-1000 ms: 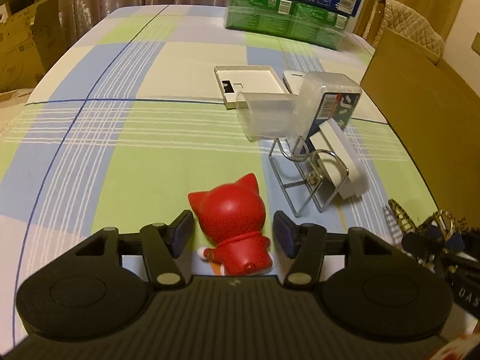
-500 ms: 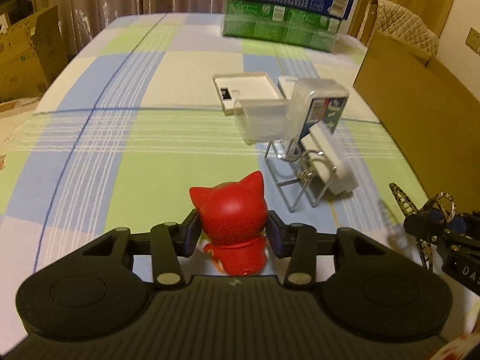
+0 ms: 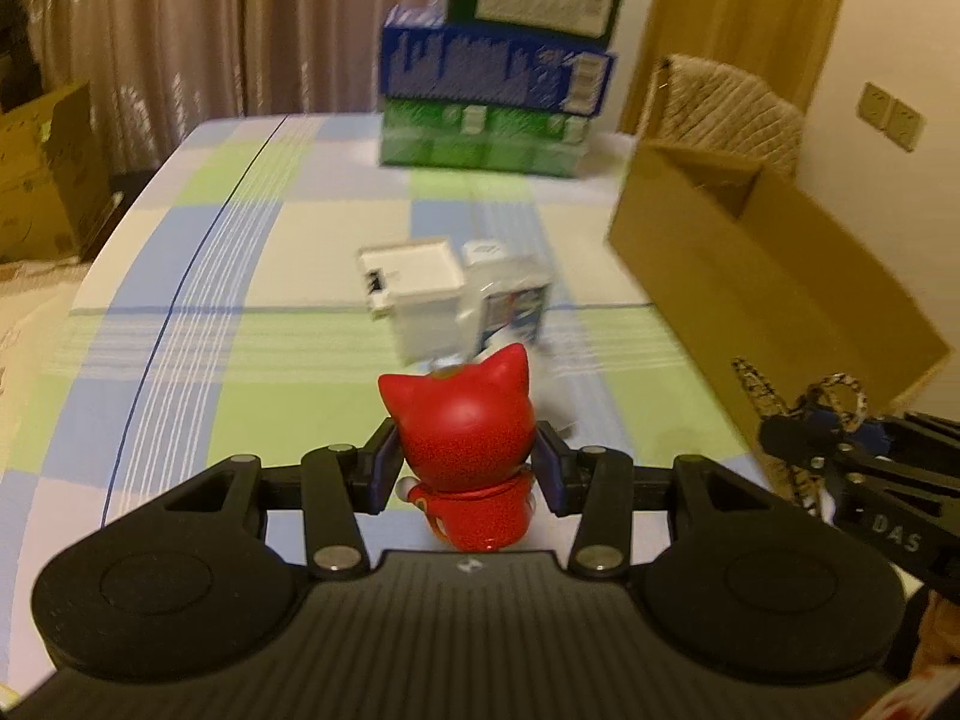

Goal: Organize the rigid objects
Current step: 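Carry the red cat into the box and open the left gripper while the right carries the coil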

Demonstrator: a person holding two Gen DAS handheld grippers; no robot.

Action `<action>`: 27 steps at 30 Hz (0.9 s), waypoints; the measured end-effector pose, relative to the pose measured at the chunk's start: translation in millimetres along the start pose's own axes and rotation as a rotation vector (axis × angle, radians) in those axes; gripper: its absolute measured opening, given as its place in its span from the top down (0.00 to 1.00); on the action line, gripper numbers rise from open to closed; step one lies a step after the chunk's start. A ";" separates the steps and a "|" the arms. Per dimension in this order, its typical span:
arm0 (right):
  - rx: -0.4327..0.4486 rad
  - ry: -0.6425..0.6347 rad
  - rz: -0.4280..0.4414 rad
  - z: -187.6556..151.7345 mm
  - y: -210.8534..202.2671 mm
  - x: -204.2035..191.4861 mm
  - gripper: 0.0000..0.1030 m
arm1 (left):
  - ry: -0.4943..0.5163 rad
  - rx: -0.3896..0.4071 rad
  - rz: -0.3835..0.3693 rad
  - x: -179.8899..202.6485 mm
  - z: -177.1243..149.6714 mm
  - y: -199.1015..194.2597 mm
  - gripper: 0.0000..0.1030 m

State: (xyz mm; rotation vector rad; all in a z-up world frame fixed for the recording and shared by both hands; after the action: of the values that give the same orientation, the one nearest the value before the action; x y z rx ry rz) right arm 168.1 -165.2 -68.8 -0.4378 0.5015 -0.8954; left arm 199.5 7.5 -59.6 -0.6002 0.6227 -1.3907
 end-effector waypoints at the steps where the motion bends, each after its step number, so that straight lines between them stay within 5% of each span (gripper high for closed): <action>1: 0.009 0.001 -0.005 3.5 -5.9 1.1 0.78 | 0.007 0.010 -0.008 5.8 3.9 -6.3 0.61; 11: 0.099 0.013 -0.089 42.9 -76.8 40.1 0.77 | 0.082 0.094 -0.125 86.2 42.0 -53.3 0.61; 27: 0.105 0.084 -0.197 62.4 -132.3 156.9 0.77 | 0.172 0.095 -0.312 218.1 68.6 -53.4 0.61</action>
State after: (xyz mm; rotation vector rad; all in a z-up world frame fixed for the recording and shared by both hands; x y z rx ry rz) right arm 204.5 -357.6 19.0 -0.3587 0.4908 -1.1286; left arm 227.6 -212.9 16.2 -0.5197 0.6130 -1.7688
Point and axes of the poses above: each gripper's, at about its wrist camera, not at the fingertips, and y roughly the way its jaws point, x to its right, z to its top, the point moved 9 cm from there along y, roughly the way its jaws point, and after that the axes turned 13 degrees about z, right-handed, at the moved point
